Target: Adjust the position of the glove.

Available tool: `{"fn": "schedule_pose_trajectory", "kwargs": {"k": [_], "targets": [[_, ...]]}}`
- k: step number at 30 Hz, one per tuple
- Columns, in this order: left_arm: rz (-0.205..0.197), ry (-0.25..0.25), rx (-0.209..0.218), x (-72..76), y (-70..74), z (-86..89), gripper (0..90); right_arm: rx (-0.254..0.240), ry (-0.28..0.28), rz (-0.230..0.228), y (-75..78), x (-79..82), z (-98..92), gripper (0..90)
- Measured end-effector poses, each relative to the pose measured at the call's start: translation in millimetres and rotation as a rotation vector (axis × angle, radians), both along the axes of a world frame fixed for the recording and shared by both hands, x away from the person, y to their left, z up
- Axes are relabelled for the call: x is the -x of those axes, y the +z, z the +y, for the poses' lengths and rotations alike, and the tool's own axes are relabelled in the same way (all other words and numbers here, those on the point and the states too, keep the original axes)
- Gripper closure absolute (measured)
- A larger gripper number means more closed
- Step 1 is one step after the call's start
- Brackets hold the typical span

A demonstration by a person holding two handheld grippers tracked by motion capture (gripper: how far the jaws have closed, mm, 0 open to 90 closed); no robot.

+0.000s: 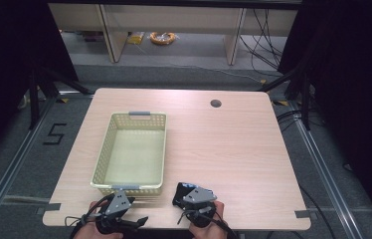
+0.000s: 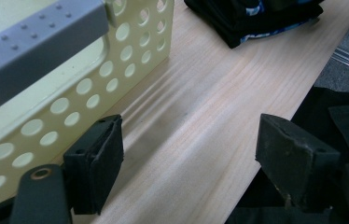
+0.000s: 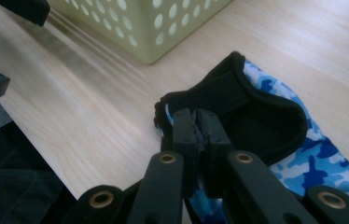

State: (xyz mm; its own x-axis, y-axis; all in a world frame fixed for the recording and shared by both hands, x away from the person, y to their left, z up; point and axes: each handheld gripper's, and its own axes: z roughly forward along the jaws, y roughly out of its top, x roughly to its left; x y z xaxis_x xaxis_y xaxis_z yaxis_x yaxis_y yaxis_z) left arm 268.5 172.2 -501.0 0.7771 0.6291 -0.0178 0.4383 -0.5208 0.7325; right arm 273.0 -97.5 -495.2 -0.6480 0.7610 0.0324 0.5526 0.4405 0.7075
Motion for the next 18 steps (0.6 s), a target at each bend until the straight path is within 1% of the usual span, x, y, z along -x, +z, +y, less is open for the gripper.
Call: {"fn": "schedule_pose_trajectory", "kwargs": {"k": [1,2,3,4,5,6,7,8,9,10,11,12,13,14,15,16,18], "targets": [[-0.002,0.004,-0.006,0.2,0.1,-0.2,23.1,-0.001,0.001,-0.004,-2.3,-0.1,0.5,85.5],[0.005,0.000,0.016,1.2,0.1,-0.8,23.1,-0.003,-0.002,0.020,-1.9,0.3,0.4,84.1],[0.005,-0.001,0.016,1.2,0.1,-0.7,23.1,-0.005,0.008,-0.016,-4.2,-2.0,-0.9,82.6],[0.004,0.008,0.013,1.4,0.0,-0.7,23.1,-0.012,-0.004,0.015,-2.1,-0.4,-1.9,80.7],[0.008,0.009,0.022,1.8,0.0,-1.0,23.2,-0.027,0.003,0.004,0.0,-0.3,-4.8,78.8],[0.003,0.001,0.016,1.2,0.3,-0.3,23.3,-0.050,0.002,-0.002,3.2,0.3,-7.6,77.1],[0.007,0.008,0.026,1.5,-0.3,-1.0,23.3,-0.048,0.003,-0.028,6.9,-0.5,-13.0,74.6],[0.008,0.008,0.029,1.5,-0.5,-1.1,23.3,-0.053,0.000,-0.034,11.1,-1.3,-18.9,72.6],[0.009,0.009,0.029,1.6,-0.7,-0.9,23.3,-0.066,-0.024,-0.030,15.2,-1.5,-24.1,70.6],[0.010,0.009,0.030,1.6,-0.8,-0.9,23.3,-0.085,-0.042,-0.039,19.2,-3.2,-32.1,70.1],[0.009,0.009,0.030,1.6,-0.9,-1.0,23.4,-0.099,-0.075,-0.037,23.5,-4.5,-43.0,68.4],[0.008,0.008,0.029,1.6,-0.7,-1.0,23.4,-0.103,-0.098,-0.039,24.6,-5.5,-49.1,66.6],[0.002,0.000,0.002,0.7,-0.1,0.2,23.4,-0.110,-0.108,-0.023,25.3,-7.2,-58.1,65.3],[0.003,0.000,0.003,0.7,-0.4,-0.1,23.4,-0.137,-0.145,0.002,24.6,-7.5,-66.9,64.1],[0.007,0.005,0.005,1.2,-0.5,-0.4,23.4,-0.149,-0.167,0.031,23.0,-7.4,-72.8,61.5],[0.007,0.004,0.004,1.1,-0.6,-0.5,23.4,-0.167,-0.168,0.037,20.0,-8.4,-76.5,59.8],[0.011,0.002,0.003,1.2,-0.4,-0.4,23.7,-0.157,-0.196,0.073,15.2,-7.0,-84.4,57.2]]}}
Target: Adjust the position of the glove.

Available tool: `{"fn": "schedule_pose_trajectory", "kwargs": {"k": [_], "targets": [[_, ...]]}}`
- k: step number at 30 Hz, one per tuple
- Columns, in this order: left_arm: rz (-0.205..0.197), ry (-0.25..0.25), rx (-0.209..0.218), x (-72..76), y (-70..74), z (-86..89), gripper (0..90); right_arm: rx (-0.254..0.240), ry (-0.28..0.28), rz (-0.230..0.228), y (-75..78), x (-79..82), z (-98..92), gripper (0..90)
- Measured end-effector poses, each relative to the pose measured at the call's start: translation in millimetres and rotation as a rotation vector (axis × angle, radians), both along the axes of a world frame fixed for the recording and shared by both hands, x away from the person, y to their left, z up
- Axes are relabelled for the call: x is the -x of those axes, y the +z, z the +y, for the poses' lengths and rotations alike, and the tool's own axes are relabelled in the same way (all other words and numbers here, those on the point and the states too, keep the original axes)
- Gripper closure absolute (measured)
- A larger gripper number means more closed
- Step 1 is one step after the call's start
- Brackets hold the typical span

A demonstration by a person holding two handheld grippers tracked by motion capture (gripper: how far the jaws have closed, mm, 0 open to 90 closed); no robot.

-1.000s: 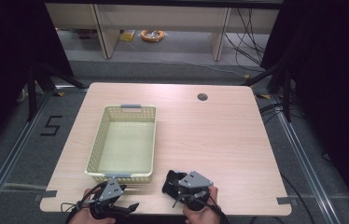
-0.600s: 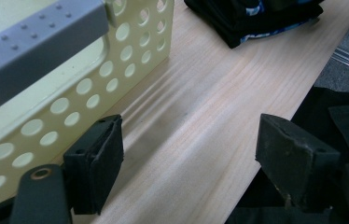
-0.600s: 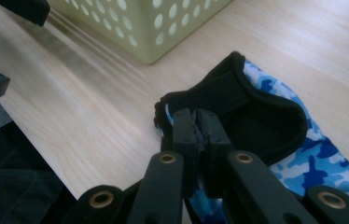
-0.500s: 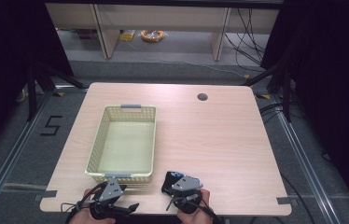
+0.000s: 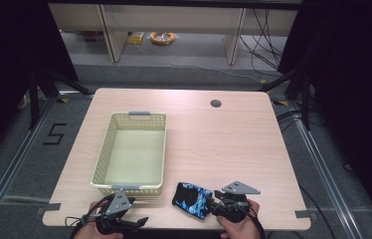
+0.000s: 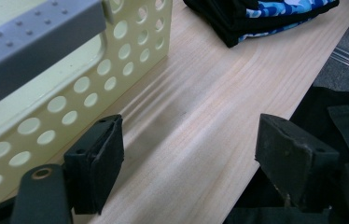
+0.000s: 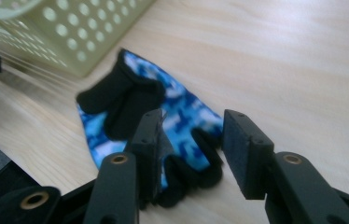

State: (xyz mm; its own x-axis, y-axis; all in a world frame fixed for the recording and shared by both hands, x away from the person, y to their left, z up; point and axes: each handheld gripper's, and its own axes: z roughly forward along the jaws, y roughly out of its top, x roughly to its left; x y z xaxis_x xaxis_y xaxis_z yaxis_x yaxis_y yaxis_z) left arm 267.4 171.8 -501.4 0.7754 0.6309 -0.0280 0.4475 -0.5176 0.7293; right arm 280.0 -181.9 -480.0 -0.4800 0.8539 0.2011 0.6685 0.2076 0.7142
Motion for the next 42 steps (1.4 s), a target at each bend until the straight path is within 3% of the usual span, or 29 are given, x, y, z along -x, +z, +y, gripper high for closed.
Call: {"fn": "schedule_pose_trajectory", "kwargs": {"k": [3,4,7,9,11,12,13,15,16,20,21,23,24,25,27,29,30,31,32,35,36,37,38,41,42], "targets": [[0.003,0.000,0.020,0.5,-0.8,-1.2,23.7,-0.010,-0.011,0.031,-7.3,-1.5,-4.9,52.8],[-0.003,-0.006,-0.003,-0.2,-0.2,0.1,23.7,-0.017,-0.018,0.036,-8.5,-2.0,-5.1,51.8],[0.001,-0.001,0.000,0.3,-0.3,-0.3,23.7,-0.015,-0.022,0.061,-13.2,-4.5,-3.5,46.4],[0.012,0.008,0.017,1.1,-1.2,-1.5,23.7,0.008,-0.012,0.061,-16.6,-6.7,-1.7,44.0],[0.015,0.010,0.017,1.2,-1.5,-1.7,23.7,0.015,-0.015,0.107,-18.5,-7.0,1.9,42.0],[0.015,0.010,0.017,1.2,-1.5,-1.8,23.7,0.017,0.008,0.083,-21.3,-9.4,2.5,42.0],[0.013,0.011,0.019,1.2,-1.8,-2.0,23.6,0.032,0.009,0.106,-20.9,-8.4,4.7,42.0],[-0.001,-0.005,0.008,0.5,-1.2,-1.4,23.7,0.080,0.040,0.081,-24.9,-10.9,7.8,41.8],[-0.002,-0.006,0.008,0.5,-1.2,-1.4,23.8,0.094,0.035,0.092,-23.8,-9.5,10.4,42.5],[-0.001,-0.009,0.000,0.3,-1.5,-1.1,23.9,0.160,0.105,0.039,-25.0,-10.3,13.5,54.0],[0.005,-0.002,0.023,1.2,-2.3,-2.3,24.0,0.152,0.122,0.041,-24.9,-10.0,14.0,58.7],[0.007,-0.001,0.021,1.2,-2.4,-2.3,24.0,0.139,0.159,0.035,-25.8,-11.6,11.9,69.7],[0.008,-0.001,0.021,1.1,-2.5,-2.5,24.1,0.110,0.168,0.040,-26.2,-13.0,10.4,73.7],[0.005,0.002,0.001,0.8,-2.2,-1.7,24.1,0.086,0.172,0.015,-29.3,-15.0,8.7,76.0],[0.008,-0.002,0.011,0.7,-2.6,-2.9,24.5,0.061,0.153,0.054,-28.1,-15.9,5.7,78.2],[0.038,0.000,0.029,0.2,-3.4,-5.3,25.4,0.036,0.151,0.102,-27.2,-15.4,4.8,79.2],[0.059,0.005,0.045,-0.2,-3.6,-6.6,25.8,0.041,0.150,0.075,-28.2,-15.8,4.6,79.4],[0.089,0.006,0.087,-1.3,-4.1,-9.7,26.3,0.035,0.165,0.055,-29.6,-17.3,4.1,79.4],[0.088,-0.001,0.094,-3.1,-4.7,-11.3,27.1,0.037,0.152,0.070,-28.6,-16.3,4.1,79.5],[0.140,0.006,0.169,-5.8,-6.7,-23.4,29.2,0.023,0.164,0.090,-28.5,-16.5,3.2,79.5],[0.147,-0.008,0.150,-8.0,-6.4,-24.8,29.4,0.019,0.159,0.060,-30.1,-17.4,2.3,79.5],[0.173,0.002,0.174,-8.0,-6.8,-28.7,29.5,0.029,0.180,0.071,-29.2,-18.0,0.3,79.5],[0.171,-0.002,0.173,-10.0,-7.3,-31.3,29.6,0.026,0.192,0.062,-30.0,-18.4,-0.7,79.5],[0.226,-0.002,0.205,-15.3,-9.2,-39.8,29.6,0.026,0.204,0.069,-29.9,-18.8,-4.6,79.6],[0.245,0.000,0.211,-17.1,-9.6,-42.8,30.3,0.005,0.194,0.063,-30.8,-18.2,-5.3,79.5]]}}
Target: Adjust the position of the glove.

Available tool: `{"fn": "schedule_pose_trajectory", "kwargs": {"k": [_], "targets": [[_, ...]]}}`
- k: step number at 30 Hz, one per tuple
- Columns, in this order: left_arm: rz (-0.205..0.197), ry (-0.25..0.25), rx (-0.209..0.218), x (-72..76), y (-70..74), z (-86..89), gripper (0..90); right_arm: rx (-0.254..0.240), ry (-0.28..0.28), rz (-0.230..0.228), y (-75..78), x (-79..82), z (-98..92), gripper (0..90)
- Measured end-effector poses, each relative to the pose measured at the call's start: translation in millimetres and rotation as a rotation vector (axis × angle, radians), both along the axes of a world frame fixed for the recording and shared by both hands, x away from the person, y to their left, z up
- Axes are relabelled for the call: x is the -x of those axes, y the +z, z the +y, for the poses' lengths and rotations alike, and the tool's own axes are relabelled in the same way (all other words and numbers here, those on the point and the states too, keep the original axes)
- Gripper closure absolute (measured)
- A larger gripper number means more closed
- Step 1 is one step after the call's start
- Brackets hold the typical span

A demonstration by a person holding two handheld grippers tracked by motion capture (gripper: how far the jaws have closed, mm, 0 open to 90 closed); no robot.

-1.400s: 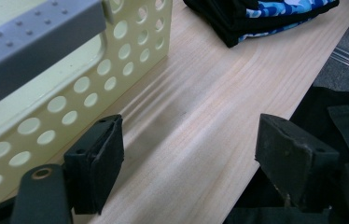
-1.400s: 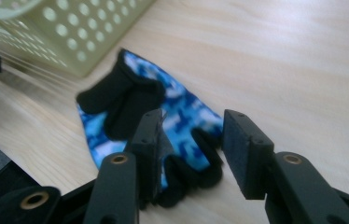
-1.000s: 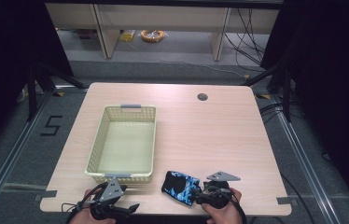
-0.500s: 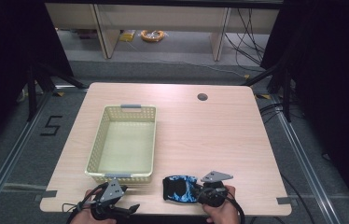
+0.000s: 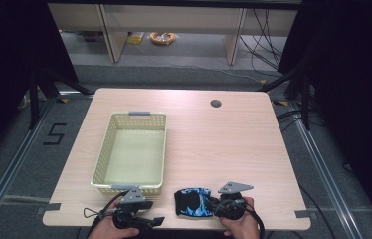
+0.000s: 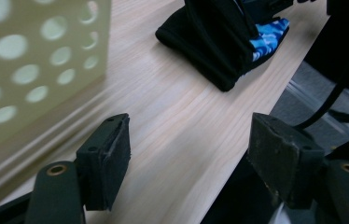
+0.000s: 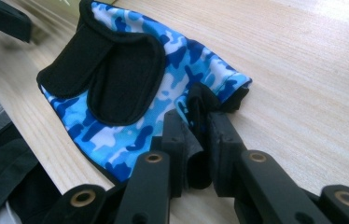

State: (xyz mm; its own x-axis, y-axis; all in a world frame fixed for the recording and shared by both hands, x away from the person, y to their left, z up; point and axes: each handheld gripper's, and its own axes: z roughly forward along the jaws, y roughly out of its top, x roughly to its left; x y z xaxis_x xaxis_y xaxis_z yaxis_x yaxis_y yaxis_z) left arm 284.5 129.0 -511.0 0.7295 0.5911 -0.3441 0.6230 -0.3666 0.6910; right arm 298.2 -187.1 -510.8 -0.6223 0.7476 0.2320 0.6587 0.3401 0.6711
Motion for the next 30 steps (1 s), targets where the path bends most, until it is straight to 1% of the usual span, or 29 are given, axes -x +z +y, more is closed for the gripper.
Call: {"fn": "schedule_pose_trajectory", "kwargs": {"k": [1,2,3,5,6,7,8,9,11,12,13,15,16,17,18,19,20,21,22,23,24,25,26,27,28,30], "targets": [[0.010,-0.004,0.005,-1.4,-0.1,-2.1,31.3,0.007,0.015,-0.002,0.3,-0.8,-2.1,79.6],[0.017,-0.004,0.004,-3.4,-0.2,-4.7,31.8,0.001,0.019,0.008,0.4,-0.7,-3.4,79.6],[0.018,-0.001,0.009,-5.2,-0.1,-9.1,32.5,0.000,0.021,0.009,0.2,-0.8,-4.7,79.6],[0.009,-0.017,-0.005,-7.8,0.7,-14.4,34.8,-0.005,0.028,-0.002,-0.5,-1.0,-6.8,79.5],[0.017,-0.013,-0.005,-9.2,0.7,-18.7,35.3,-0.016,0.031,-0.001,-1.2,-1.2,-7.0,79.6],[0.007,-0.017,-0.005,-10.9,0.9,-21.5,35.9,-0.007,0.029,0.001,-0.4,-0.4,-7.9,79.5],[0.006,-0.017,-0.012,-12.3,0.8,-23.0,36.9,-0.006,0.035,-0.003,-0.6,-0.6,-8.1,79.5],[0.006,-0.028,-0.017,-14.9,1.3,-25.2,37.8,-0.007,0.036,-0.002,-0.5,-0.6,-8.3,79.6],[0.009,-0.026,-0.015,-17.3,1.6,-29.1,38.8,-0.009,0.040,-0.005,-0.8,-0.6,-8.5,79.5],[0.009,-0.014,-0.014,-17.3,1.6,-31.6,38.8,-0.010,0.042,-0.008,-1.2,-0.8,-8.8,79.5],[-0.010,-0.024,-0.027,-18.3,2.5,-33.4,39.1,-0.013,0.034,0.008,-0.6,0.0,-8.7,79.5],[0.012,-0.016,-0.019,-19.8,2.1,-37.2,39.5,-0.013,0.045,-0.012,-1.6,-0.8,-9.0,79.5],[0.013,-0.032,-0.028,-21.0,2.0,-37.8,40.5,-0.007,0.049,-0.011,-1.2,-0.7,-9.2,79.4],[0.021,-0.031,-0.030,-21.1,1.4,-40.3,41.1,-0.005,0.052,-0.013,-1.2,-0.7,-9.2,79.4],[0.017,-0.027,-0.039,-21.4,0.8,-41.9,41.8,-0.006,0.059,-0.007,-1.1,-0.6,-9.3,79.4],[0.027,-0.023,-0.031,-22.0,-0.1,-43.8,42.4,-0.006,0.062,-0.007,-1.1,-0.5,-9.5,79.5],[0.028,-0.032,-0.039,-23.9,0.2,-44.1,42.7,-0.005,0.069,-0.009,-1.2,-0.4,-10.0,79.5],[0.034,-0.032,-0.031,-24.5,0.3,-44.3,43.9,-0.006,0.077,-0.016,-1.4,-0.2,-11.0,79.5],[0.043,-0.026,-0.017,-24.9,0.1,-44.8,44.4,-0.008,0.073,-0.011,-1.4,0.6,-11.0,79.4],[0.052,-0.029,-0.015,-26.1,-0.2,-44.3,45.4,-0.013,0.062,0.003,-1.1,1.9,-10.8,79.4],[0.051,-0.024,-0.014,-25.9,-0.6,-45.2,46.6,-0.013,0.074,-0.019,-2.1,0.5,-12.8,79.4],[0.053,-0.035,-0.011,-26.5,-0.9,-45.2,47.9,-0.019,0.087,-0.017,-2.4,0.4,-13.5,79.4],[0.053,-0.037,-0.013,-26.3,-0.8,-46.5,48.6,-0.016,0.085,-0.021,-2.4,0.5,-13.5,79.4],[0.057,-0.035,-0.004,-26.3,-1.1,-48.5,49.4,-0.018,0.082,-0.022,-2.6,0.9,-13.3,79.4],[0.054,-0.044,-0.010,-26.9,-1.2,-49.3,49.9,-0.017,0.085,-0.027,-2.8,0.7,-13.6,79.4],[0.068,-0.047,0.003,-27.7,-1.6,-52.8,51.2,-0.023,0.079,-0.021,-3.1,1.8,-13.5,79.4]]}}
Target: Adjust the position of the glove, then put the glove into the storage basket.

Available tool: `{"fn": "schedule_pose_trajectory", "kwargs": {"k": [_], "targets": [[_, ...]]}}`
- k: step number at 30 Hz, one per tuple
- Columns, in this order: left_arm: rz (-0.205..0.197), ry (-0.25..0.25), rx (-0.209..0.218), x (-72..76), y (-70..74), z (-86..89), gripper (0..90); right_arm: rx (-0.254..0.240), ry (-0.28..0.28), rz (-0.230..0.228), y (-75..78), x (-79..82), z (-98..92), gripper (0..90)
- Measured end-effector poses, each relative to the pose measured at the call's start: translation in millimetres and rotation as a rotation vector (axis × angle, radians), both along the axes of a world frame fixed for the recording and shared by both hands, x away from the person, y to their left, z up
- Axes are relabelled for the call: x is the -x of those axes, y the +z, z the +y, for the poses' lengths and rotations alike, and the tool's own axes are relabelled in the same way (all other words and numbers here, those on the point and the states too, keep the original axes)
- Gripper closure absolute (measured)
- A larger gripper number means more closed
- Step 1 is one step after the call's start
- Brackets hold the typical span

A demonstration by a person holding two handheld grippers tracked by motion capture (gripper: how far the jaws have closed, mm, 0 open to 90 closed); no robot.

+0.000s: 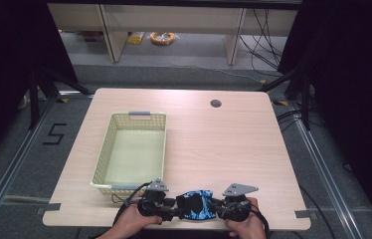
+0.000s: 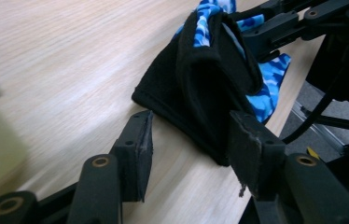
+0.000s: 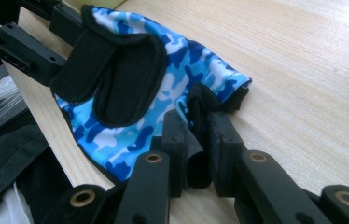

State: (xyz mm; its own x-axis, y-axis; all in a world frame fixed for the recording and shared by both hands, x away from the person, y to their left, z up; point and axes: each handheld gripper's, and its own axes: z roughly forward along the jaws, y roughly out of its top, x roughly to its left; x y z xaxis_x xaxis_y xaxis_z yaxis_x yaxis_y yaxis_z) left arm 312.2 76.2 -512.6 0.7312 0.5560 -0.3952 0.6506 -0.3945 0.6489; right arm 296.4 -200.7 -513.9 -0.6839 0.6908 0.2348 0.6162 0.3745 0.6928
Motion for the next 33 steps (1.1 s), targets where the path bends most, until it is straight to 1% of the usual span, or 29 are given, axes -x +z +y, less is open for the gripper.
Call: {"fn": "schedule_pose_trajectory", "kwargs": {"k": [1,2,3,4,6,7,9,10,11,12,13,14,15,16,18,19,20,21,22,23,24,26,27,28,29,30,31,32,33], "targets": [[0.007,-0.007,0.006,-1.0,-0.3,-1.4,51.7,-0.001,-0.001,0.000,-0.2,0.3,-0.1,79.4],[0.019,-0.003,0.012,-1.4,-1.0,-3.2,52.7,0.003,0.006,-0.010,-0.4,-0.3,-0.5,79.4],[0.017,0.004,0.012,-0.7,-0.8,-4.6,53.8,-0.005,-0.005,0.009,0.0,1.5,0.7,79.4],[0.029,0.004,0.023,-0.5,-1.1,-6.6,54.5,-0.006,-0.009,0.007,-0.1,1.9,1.1,79.4],[0.023,0.003,0.022,-0.8,-1.3,-8.8,56.0,0.000,0.005,-0.016,-0.9,0.0,-0.4,79.4],[0.022,-0.002,0.020,-1.1,-1.4,-8.8,58.5,-0.001,0.010,-0.010,-0.9,-0.4,-0.6,79.4],[0.032,-0.003,0.041,-1.4,-2.7,-7.5,63.8,-0.008,0.010,-0.007,-1.1,-0.5,-0.6,79.4],[0.031,-0.003,0.041,-1.7,-3.0,-6.9,64.9,-0.008,0.010,-0.006,-1.1,-0.6,-0.8,79.4],[0.017,0.008,0.047,-1.4,-3.6,-7.1,66.7,-0.005,0.009,-0.005,-0.9,-0.5,-1.0,79.4],[0.020,-0.004,0.054,-2.5,-3.0,-6.0,68.7,-0.010,0.007,0.000,-1.1,-0.5,-1.2,79.4],[0.028,0.008,0.065,-2.0,-2.6,-6.5,70.5,-0.007,0.007,-0.004,-1.0,-0.9,-1.7,79.4],[0.025,0.007,0.075,-2.8,-1.8,-5.2,71.7,-0.007,0.007,-0.008,-1.1,-1.2,-2.0,79.4],[0.019,-0.004,0.075,-3.5,-0.9,-3.9,74.1,-0.013,0.012,0.000,-1.2,-1.3,-2.2,79.3],[0.014,-0.004,0.079,-3.2,0.5,-3.6,75.7,-0.011,0.010,-0.005,-1.3,-1.2,-2.4,79.4],[-0.007,-0.017,0.070,-2.3,2.0,-3.9,78.1,-0.013,0.008,-0.007,-1.6,-1.1,-2.6,79.4],[-0.011,-0.009,0.076,-0.7,2.5,-5.1,78.7,-0.017,0.006,-0.004,-1.5,-0.9,-2.4,79.4],[-0.022,-0.012,0.056,-0.3,3.6,-4.6,78.9,-0.021,0.002,0.002,-1.5,-0.5,-2.0,79.4],[-0.017,-0.025,0.069,-0.9,3.1,-4.2,79.1,-0.016,0.004,-0.004,-1.5,-1.0,-2.3,79.4],[-0.017,-0.021,0.073,-0.6,3.2,-4.5,79.2,-0.015,0.003,-0.003,-1.4,-0.9,-2.2,79.4],[-0.024,-0.023,0.061,-0.8,3.2,-3.7,79.4,-0.016,0.005,-0.001,-1.2,-1.0,-2.2,79.4],[-0.027,-0.024,0.068,-0.2,3.3,-3.6,79.6,-0.017,0.004,0.006,-0.9,-0.6,-1.7,79.4],[-0.033,-0.025,0.063,0.9,4.1,-2.0,80.0,-0.015,-0.005,0.007,0.0,1.1,0.3,79.5],[-0.030,-0.024,0.069,1.4,4.6,-1.6,80.1,-0.011,-0.004,0.004,0.4,1.9,1.1,79.4],[-0.038,-0.021,0.064,1.9,5.0,-0.6,80.3,-0.032,0.005,-0.003,-0.6,1.6,2.3,79.4],[-0.044,-0.020,0.061,2.1,5.6,0.2,80.6,-0.017,-0.006,0.006,1.3,3.0,3.0,79.5],[-0.046,-0.022,0.071,2.2,5.9,0.3,80.7,-0.017,0.002,-0.003,1.8,2.6,2.9,79.4],[-0.057,-0.017,0.059,3.1,7.2,1.2,80.8,-0.026,0.002,-0.011,1.9,2.9,3.5,79.5],[-0.056,-0.026,0.064,2.9,7.7,2.0,81.0,-0.023,-0.003,-0.017,3.2,3.7,3.6,79.5],[-0.057,-0.018,0.063,4.0,8.7,2.2,81.0,-0.027,0.000,-0.008,4.7,4.4,3.6,79.5]]}}
